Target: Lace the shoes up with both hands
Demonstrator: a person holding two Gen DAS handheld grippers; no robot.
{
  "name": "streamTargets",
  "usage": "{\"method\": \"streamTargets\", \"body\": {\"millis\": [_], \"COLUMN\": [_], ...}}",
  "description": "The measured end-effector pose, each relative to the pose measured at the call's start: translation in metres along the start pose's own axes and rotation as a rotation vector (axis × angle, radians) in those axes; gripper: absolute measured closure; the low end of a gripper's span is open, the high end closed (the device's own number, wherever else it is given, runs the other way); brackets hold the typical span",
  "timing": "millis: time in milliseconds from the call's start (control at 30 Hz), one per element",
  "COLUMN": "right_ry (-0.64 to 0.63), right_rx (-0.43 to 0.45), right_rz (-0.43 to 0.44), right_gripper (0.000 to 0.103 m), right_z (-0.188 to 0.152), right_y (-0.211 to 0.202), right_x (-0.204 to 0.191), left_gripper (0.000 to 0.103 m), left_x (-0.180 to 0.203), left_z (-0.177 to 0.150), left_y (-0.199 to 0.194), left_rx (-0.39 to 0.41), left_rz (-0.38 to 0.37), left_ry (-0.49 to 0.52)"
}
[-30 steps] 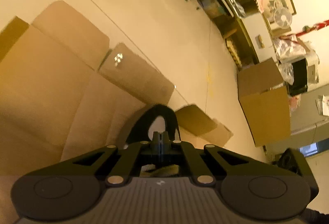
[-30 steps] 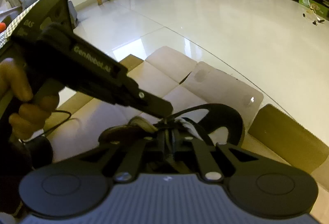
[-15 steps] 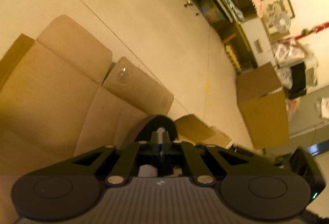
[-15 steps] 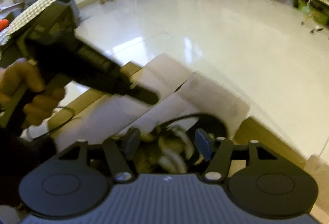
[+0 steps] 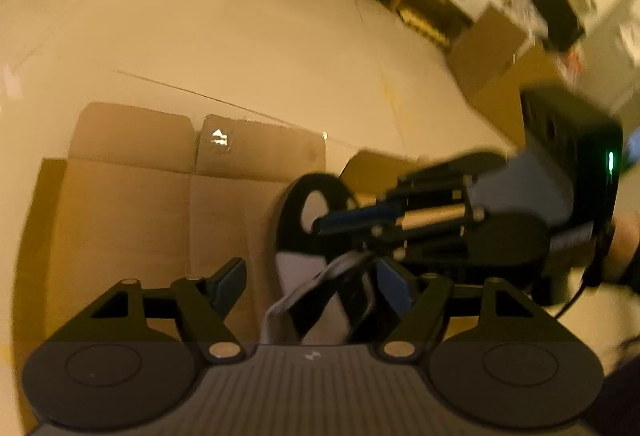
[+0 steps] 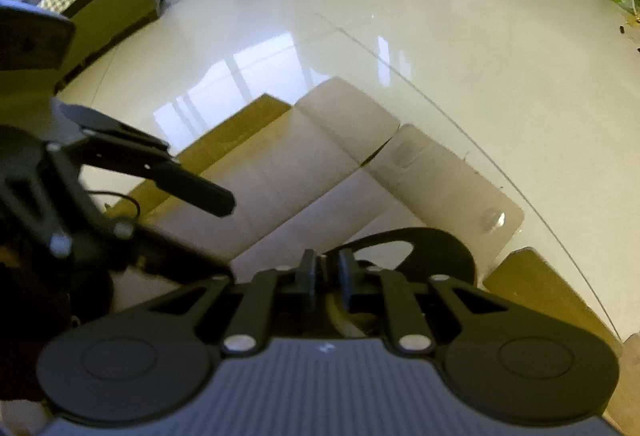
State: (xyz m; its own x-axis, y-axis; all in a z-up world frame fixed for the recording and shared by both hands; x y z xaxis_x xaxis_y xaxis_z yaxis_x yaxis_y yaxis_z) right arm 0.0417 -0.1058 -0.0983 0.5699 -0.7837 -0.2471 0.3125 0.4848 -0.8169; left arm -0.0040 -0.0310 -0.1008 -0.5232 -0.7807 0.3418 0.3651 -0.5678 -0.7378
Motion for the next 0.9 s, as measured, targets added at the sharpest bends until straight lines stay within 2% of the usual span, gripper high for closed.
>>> {"method": "streamTargets", "body": {"millis": [33, 67, 100, 233, 367, 467, 533, 567, 600, 633, 700, 767, 833, 900], "right_ry": [-0.002, -0.004, -0.003, 0.133, 0.203, 0.196, 0.144, 0.125, 0.092, 0.069, 0.016, 0.02, 0.033, 0.025], "right_rx": [-0.008, -0.016, -0.021, 0.003, 0.104, 0.179, 0.189, 0.187, 0.17, 0.16, 0.104, 0.054, -0.001, -0.025], "right_rz": [-0.002, -0.005, -0.005, 0.048, 0.099, 0.106, 0.076, 0.061, 0.025, 0.007, -0.024, -0.027, -0.029, -0.039], "right_gripper": [0.091, 0.099, 0.1, 0.1, 0.103, 0.103, 0.096, 0.079, 0.055, 0.052, 0.059, 0.065, 0.067, 0.072], "right_z": [0.0, 0.0, 0.001, 0.022, 0.062, 0.096, 0.111, 0.114, 0.109, 0.102, 0.078, 0.057, 0.032, 0.02], "right_y": [0.002, 0.004, 0.005, -0.001, -0.025, -0.044, -0.053, -0.055, -0.055, -0.052, -0.042, -0.032, -0.02, -0.012], "right_x": [0.0, -0.001, -0.001, 0.002, 0.002, -0.001, -0.006, -0.008, -0.01, -0.011, -0.016, -0.014, -0.011, -0.009], "left_gripper": [0.03, 0.03, 0.03, 0.03, 0.03, 0.03, 0.03, 0.03, 0.03, 0.03, 0.03, 0.03, 0.03, 0.031], "left_x": [0.002, 0.005, 0.008, 0.023, 0.032, 0.03, 0.022, 0.018, 0.016, 0.015, 0.014, 0.017, 0.018, 0.02], "left_z": [-0.002, -0.004, -0.005, -0.011, -0.015, -0.012, -0.007, -0.005, -0.005, -0.004, -0.003, -0.004, -0.003, -0.003], "left_y": [0.002, 0.004, 0.007, 0.019, 0.024, 0.018, 0.013, 0.011, 0.01, 0.01, 0.011, 0.012, 0.012, 0.014], "left_rx": [-0.007, -0.015, -0.024, -0.052, -0.057, -0.032, -0.009, -0.004, -0.002, -0.004, -0.008, -0.01, -0.008, -0.008], "left_rz": [-0.014, -0.027, -0.037, -0.073, -0.104, -0.104, -0.099, -0.1, -0.102, -0.103, -0.103, -0.111, -0.116, -0.118], "left_ry": [0.003, 0.012, 0.026, 0.084, 0.088, 0.073, 0.042, 0.022, 0.009, 0.004, -0.001, 0.001, 0.006, 0.01]}}
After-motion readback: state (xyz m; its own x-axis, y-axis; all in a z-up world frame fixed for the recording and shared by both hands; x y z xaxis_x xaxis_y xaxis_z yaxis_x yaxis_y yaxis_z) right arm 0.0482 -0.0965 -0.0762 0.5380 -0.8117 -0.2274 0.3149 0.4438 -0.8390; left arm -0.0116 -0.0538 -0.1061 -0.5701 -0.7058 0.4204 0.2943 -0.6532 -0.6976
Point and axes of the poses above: each gripper's, at about its wrist camera, not at the fingertips, and y roughly the way its jaws point, x to its right, z to its top, the point moved 10 cm from there along y, roughly the way its jaws point, and after that the axes turned 9 degrees about y, right-handed, at the moved point
